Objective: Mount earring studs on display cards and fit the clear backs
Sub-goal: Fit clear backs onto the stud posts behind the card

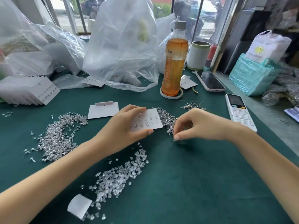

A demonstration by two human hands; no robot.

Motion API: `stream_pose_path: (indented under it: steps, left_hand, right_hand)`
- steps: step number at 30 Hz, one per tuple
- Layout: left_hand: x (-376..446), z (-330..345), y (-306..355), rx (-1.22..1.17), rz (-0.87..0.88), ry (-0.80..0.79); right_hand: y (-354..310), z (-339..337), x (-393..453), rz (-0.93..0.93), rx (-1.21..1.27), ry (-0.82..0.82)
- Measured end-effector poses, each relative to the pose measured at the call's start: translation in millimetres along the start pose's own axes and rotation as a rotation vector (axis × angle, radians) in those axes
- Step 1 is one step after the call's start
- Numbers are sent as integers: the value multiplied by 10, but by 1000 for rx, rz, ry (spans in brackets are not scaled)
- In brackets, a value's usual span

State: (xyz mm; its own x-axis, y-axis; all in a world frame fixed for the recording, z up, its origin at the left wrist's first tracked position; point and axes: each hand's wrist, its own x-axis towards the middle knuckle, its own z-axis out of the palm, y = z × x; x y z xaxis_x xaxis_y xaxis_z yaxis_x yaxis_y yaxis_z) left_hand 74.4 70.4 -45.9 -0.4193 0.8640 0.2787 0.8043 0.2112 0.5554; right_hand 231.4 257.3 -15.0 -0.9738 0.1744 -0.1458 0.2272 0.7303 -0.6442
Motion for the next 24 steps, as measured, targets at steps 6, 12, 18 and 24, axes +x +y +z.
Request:
stream_pose_path:
  steps: [6, 12, 18, 24]
  left_hand:
    - [-186, -76, -91, -2, -25, -1]
    - [-292, -47, -80, -28, -21, -18]
    - [-332, -19, -7, -40, 0, -13]
    - [-334, -24, 18, -16, 15, -10]
  right_hand:
    - [-71, 49, -35, -11, -227, 23]
    - [-240, 144, -46, -114, -106, 316]
    - [-412, 418, -53, -196, -158, 502]
    - [-469, 480, -71, -288, -149, 503]
